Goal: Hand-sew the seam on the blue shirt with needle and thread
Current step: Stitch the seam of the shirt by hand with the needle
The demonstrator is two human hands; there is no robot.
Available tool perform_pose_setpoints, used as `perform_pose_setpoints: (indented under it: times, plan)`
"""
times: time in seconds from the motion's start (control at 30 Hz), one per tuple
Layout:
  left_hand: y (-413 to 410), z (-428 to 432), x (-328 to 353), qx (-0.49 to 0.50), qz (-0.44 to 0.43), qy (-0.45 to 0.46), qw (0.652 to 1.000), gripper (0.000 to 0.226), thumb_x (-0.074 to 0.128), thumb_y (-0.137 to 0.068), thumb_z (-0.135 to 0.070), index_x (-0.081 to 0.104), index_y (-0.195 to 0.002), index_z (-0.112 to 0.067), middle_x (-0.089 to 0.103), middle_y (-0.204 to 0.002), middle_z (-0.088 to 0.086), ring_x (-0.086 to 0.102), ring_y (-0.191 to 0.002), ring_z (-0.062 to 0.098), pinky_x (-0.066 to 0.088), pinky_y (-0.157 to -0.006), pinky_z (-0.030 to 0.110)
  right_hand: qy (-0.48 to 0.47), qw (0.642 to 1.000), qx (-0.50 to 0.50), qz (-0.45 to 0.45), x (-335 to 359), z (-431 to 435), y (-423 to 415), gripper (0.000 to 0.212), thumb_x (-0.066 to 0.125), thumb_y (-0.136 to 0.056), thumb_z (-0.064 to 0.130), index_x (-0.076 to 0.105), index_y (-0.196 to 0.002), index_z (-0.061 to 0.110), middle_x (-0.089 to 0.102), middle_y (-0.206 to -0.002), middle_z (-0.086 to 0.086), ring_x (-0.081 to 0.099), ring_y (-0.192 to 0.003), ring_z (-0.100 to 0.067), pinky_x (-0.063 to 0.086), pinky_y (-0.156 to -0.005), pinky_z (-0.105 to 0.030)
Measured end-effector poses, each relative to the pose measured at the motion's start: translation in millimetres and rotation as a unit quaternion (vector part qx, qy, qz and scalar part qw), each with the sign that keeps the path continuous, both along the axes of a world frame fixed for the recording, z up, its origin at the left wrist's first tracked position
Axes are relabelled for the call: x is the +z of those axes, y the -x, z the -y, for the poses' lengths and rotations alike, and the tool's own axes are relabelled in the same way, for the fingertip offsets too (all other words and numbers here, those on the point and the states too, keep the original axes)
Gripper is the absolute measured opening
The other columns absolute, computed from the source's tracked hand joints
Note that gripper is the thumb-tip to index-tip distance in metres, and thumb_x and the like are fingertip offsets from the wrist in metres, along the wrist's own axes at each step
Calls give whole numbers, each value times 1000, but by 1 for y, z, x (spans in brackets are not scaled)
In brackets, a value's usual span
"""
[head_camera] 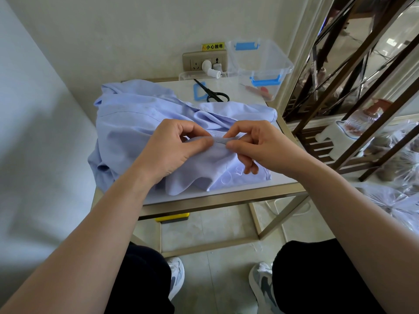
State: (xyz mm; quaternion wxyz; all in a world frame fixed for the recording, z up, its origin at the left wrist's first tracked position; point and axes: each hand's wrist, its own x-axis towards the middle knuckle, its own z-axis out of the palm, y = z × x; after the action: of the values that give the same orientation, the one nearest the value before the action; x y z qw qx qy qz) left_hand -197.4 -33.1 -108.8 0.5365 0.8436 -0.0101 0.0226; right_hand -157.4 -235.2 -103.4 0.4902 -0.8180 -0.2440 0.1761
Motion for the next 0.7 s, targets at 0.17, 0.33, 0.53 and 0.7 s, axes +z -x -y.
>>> perform_pose_setpoints:
  times: [0.17, 0.33, 0.53, 0.7]
  plan:
    - [0, 0, 2, -16, -27, 36, 999, 15, 71, -88, -15, 76, -76, -23, 70, -74, -6, 57, -74, 9, 48, -77, 27, -20, 999, 8, -25, 1, 2, -1, 11, 58, -97, 10, 59, -100, -1, 52, -48, -1, 45, -41, -15, 57, -63, -41]
    - [1, -2, 3, -19, -54, 61, 996, 12, 71, -87, -16, 78, -78, -19, 74, -87, 10, 59, -80, 15, 49, -85, 37, -38, 999, 15, -35, 2, 3, -2, 10, 58, -97, 9, 61, -103, 2, 50, -50, -2, 43, -44, -16, 58, -64, -39]
    - [2, -2, 5, -39, -69, 64, 995, 10, 68, -90, -15, 77, -86, -15, 74, -94, 12, 61, -82, 11, 49, -87, 34, -40, 998, 20, -34, 3, 5, -2, 10, 58, -97, 9, 64, -103, 3, 49, -50, 1, 45, -45, -16, 58, -66, -38]
    - [2, -3, 5, -55, -72, 50, 995, 10, 67, -91, -17, 77, -90, -14, 73, -96, 13, 60, -83, 11, 49, -86, 32, -31, 999, 28, -14, 3, 6, -3, 12, 56, -97, 7, 66, -103, 5, 50, -51, 3, 46, -47, -15, 59, -67, -35]
